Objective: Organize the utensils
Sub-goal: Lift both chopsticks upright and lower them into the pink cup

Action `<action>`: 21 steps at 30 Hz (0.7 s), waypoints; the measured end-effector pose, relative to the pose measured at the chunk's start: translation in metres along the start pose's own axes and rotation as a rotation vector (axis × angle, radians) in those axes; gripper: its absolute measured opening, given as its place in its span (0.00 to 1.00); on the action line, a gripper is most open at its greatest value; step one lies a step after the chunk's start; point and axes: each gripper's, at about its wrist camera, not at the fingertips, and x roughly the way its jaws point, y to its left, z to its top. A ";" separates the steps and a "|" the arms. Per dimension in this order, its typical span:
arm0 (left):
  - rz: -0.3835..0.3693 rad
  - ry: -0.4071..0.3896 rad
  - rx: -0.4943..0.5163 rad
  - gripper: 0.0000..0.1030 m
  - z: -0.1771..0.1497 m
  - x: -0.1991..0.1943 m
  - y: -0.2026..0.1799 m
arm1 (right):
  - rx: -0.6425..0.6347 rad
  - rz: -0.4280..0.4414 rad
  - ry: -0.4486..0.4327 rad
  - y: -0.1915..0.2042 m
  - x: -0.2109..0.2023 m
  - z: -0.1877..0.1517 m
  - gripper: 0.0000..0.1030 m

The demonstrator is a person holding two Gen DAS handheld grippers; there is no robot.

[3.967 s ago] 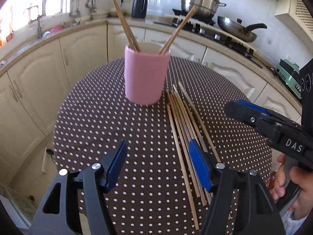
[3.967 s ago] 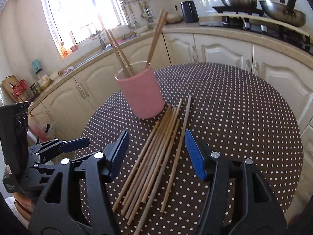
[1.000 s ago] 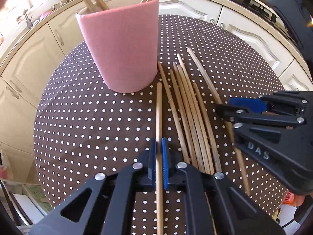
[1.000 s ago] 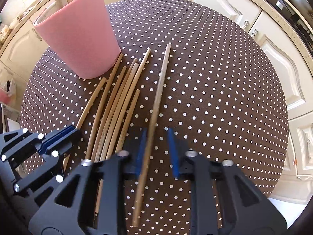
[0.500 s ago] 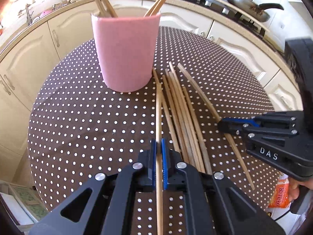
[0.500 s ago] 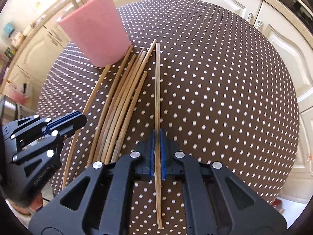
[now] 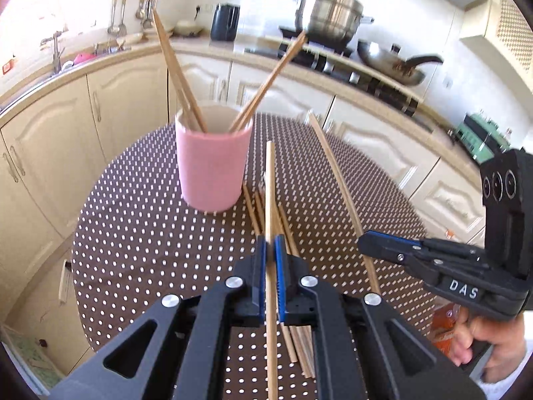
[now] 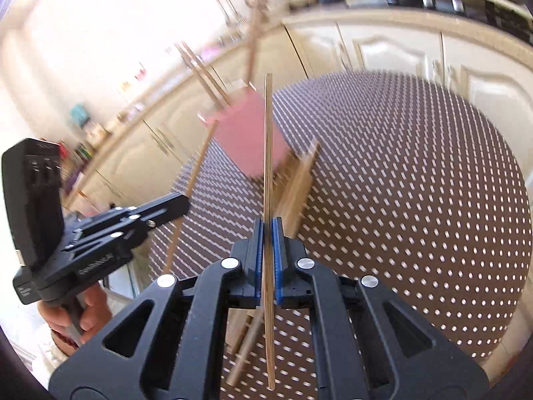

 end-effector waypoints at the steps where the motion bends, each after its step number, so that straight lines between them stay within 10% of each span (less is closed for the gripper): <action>1: -0.001 -0.022 -0.002 0.05 0.001 -0.006 0.000 | -0.006 0.013 -0.028 0.007 -0.006 0.000 0.06; 21: -0.054 -0.501 -0.064 0.05 0.064 -0.063 0.002 | -0.196 0.079 -0.431 0.099 -0.002 0.064 0.06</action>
